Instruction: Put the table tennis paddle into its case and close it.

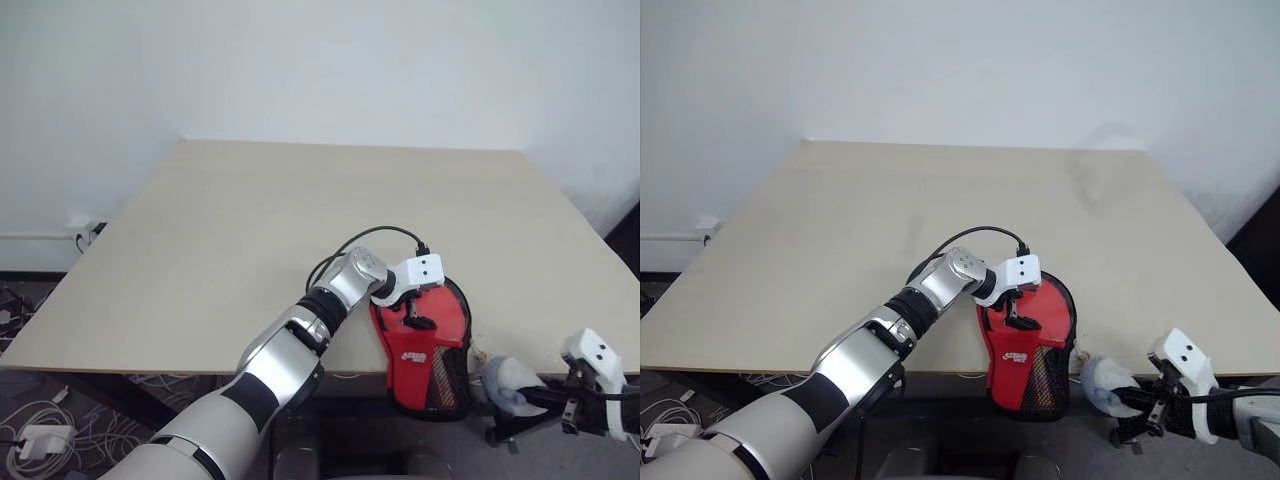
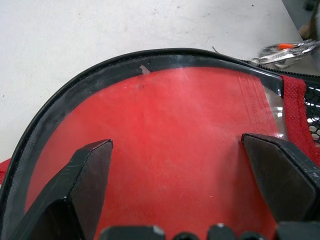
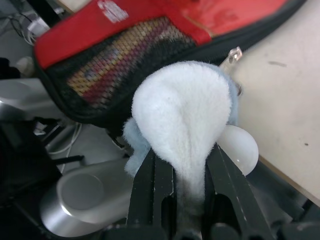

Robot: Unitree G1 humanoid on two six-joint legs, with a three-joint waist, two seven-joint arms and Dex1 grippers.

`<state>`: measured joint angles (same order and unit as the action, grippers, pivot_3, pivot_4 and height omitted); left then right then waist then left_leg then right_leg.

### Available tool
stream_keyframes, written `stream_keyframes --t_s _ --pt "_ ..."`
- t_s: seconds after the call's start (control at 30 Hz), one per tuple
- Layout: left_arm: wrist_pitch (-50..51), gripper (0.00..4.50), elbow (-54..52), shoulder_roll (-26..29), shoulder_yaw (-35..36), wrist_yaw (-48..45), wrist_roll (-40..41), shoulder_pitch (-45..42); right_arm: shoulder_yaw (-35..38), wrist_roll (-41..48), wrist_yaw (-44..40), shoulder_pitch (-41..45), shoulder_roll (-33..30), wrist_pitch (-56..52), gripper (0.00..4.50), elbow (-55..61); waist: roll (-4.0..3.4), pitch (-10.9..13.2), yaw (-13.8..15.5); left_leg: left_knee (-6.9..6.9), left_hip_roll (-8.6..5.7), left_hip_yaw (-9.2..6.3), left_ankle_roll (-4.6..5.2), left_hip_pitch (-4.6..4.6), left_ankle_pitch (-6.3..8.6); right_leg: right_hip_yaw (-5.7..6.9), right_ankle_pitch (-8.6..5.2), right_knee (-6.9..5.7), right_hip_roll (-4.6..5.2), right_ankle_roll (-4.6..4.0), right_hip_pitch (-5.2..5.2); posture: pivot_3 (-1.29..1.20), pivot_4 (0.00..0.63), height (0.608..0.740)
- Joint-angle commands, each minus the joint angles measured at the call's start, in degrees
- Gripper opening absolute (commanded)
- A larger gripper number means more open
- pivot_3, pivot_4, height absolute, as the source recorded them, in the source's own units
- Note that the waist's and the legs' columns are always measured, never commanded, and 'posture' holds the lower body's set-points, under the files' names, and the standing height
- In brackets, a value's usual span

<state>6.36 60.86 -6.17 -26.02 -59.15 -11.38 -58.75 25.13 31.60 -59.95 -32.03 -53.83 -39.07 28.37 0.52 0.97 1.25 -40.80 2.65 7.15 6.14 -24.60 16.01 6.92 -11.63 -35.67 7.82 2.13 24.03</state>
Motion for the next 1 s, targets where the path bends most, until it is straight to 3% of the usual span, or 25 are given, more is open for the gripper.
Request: stream_keyframes --t_s 0.03,0.2,0.43,0.53,1.0 --pt "2.0 4.5 3.6 0.8 -3.3 -0.3 -4.2 2.5 2.0 2.0 -2.1 -0.8 -0.8 -1.3 0.17 1.5 0.0 0.0 0.2 0.0 -0.01 -0.01 0.02 0.0 0.02 0.02 -0.01 0.0 0.01 0.02 -0.02 0.0 0.0 0.724" --pt "2.6 4.5 3.6 0.8 -2.6 -0.4 -3.6 2.4 2.2 3.5 -1.2 2.7 -1.1 -3.1 0.17 0.5 0.0 0.0 0.4 0.0 -0.05 -0.01 0.06 0.0 0.04 0.01 -0.02 0.02 0.04 0.03 -0.02 0.0 0.0 0.724" --pt "2.8 4.5 3.7 0.9 -2.4 0.0 -3.7 2.6 -2.8 2.8 -3.7 -1.8 -1.3 -1.6 0.17 5.4 -0.01 0.0 0.6 0.0 -0.04 -0.04 0.05 0.01 0.04 0.05 -0.03 0.01 0.03 0.04 -0.04 0.0 0.0 0.724" --pt "2.9 4.5 3.4 0.8 -2.3 -0.1 -3.5 2.7 -3.6 -1.7 -5.0 -4.9 -3.7 1.7 0.17 4.5 -0.01 0.0 0.6 0.0 -0.05 -0.04 0.06 0.02 0.04 0.05 -0.03 0.01 0.04 0.04 -0.07 0.0 0.0 0.724" --pt "2.8 4.5 3.4 -0.1 -2.1 0.5 -3.2 3.2 3.8 -11.9 -15.3 -16.5 -9.6 14.1 0.17 -1.8 -0.03 -0.1 2.4 -0.14 -0.2 -0.12 0.28 0.05 0.39 0.13 -0.28 0.12 0.17 0.43 -0.27 0.0 0.0 0.724"
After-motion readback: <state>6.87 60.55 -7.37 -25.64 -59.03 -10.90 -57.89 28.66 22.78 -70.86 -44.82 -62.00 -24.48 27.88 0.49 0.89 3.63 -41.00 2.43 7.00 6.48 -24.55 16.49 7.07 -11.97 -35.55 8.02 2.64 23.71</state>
